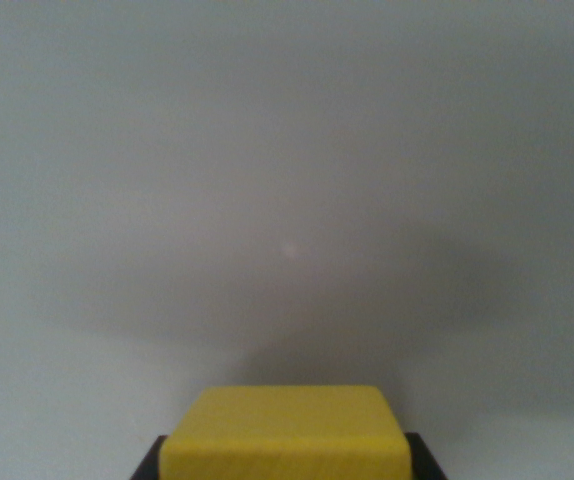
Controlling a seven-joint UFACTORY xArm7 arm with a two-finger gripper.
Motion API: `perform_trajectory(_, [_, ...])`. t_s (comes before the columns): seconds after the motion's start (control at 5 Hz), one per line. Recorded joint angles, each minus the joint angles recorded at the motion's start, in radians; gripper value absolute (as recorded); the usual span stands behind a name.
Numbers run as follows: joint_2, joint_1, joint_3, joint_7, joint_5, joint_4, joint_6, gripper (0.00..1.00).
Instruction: Pick yellow cube
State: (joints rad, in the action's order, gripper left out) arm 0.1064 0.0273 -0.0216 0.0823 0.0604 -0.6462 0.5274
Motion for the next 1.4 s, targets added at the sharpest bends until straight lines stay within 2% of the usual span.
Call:
perform_trajectory(0.2, [0.0,0.0,0.0,0.0,0.0,0.0,0.0,1.0])
perform_trajectory(0.4, [-0.009,0.0001,0.0,-0.001,-0.0006,-0.016,0.025,1.0])
perform_trajectory(0.6, [-0.009,0.0001,0.0,-0.001,-0.0006,-0.016,0.025,1.0])
perform_trajectory(0.8, [-0.019,0.0002,0.0,-0.002,-0.0013,-0.035,0.053,1.0])
perform_trajectory(1.0, [-0.019,0.0002,0.0,-0.002,-0.0013,-0.035,0.053,1.0])
perform_trajectory(1.2, [-0.03,0.0003,0.001,-0.003,-0.0021,-0.055,0.085,1.0])
perform_trajectory(1.4, [-0.03,0.0003,0.001,-0.003,-0.0021,-0.055,0.085,1.0])
